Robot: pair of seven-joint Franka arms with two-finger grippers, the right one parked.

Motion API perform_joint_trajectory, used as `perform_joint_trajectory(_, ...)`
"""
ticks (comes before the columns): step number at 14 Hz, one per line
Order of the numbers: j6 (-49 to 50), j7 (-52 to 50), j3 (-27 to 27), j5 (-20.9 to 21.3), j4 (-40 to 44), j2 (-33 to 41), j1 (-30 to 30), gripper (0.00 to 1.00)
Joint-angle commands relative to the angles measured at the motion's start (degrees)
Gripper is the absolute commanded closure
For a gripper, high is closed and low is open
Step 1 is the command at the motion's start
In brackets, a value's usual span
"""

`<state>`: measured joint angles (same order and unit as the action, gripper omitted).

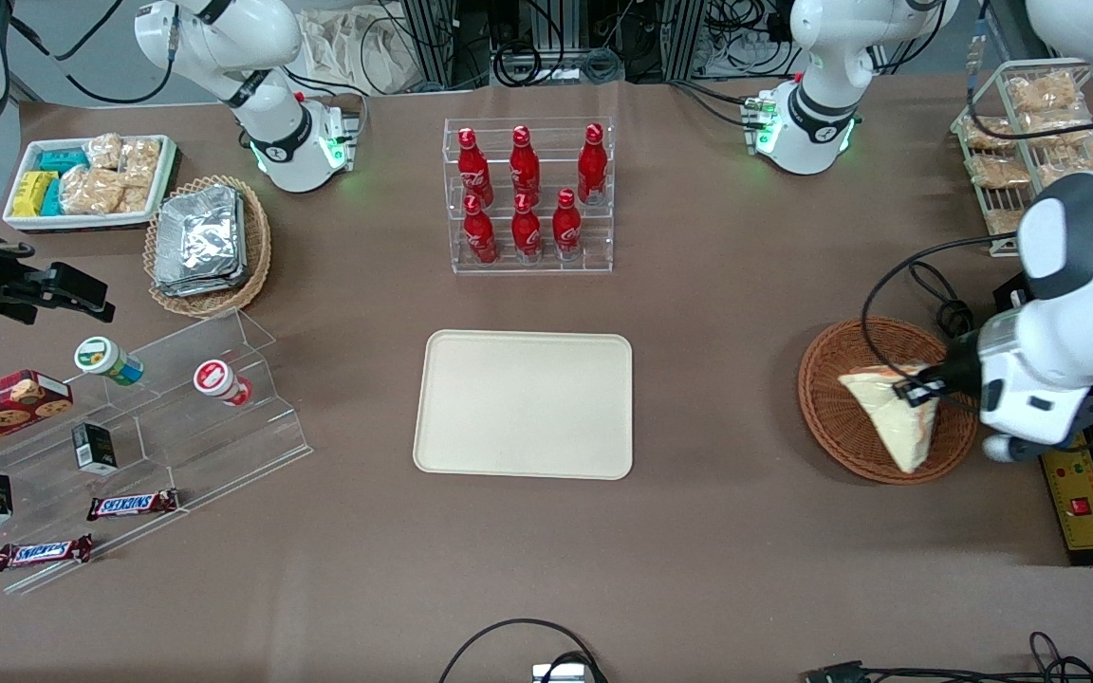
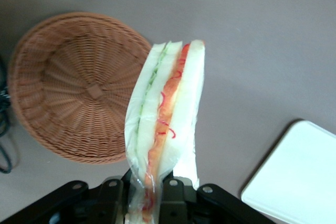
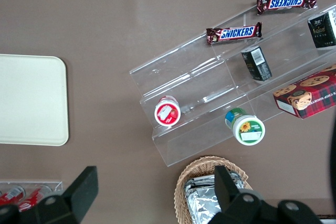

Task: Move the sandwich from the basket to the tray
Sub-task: 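Carry the sandwich with the left gripper over the cream tray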

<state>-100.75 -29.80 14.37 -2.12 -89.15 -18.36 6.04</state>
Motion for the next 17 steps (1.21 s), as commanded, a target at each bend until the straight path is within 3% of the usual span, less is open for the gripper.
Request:
perform_joint_trajectory(1,1.2,-0.1,-0.1,0.5,5.5,-5.8,-5.9,0.77)
perform_joint_trajectory(6,0.0,-4.5,-0.2,0.5,10.5,-13.8,-17.3,0.84)
perform_joint_trajectory(11,-11.4,-4.9,-0.2,0.7,10.3,-20.6,-25.1,0.87)
perform_joint_trajectory(17,-13.3,-5.4,-0.4,1.1,8.8,-23.8,-27.6,0.86)
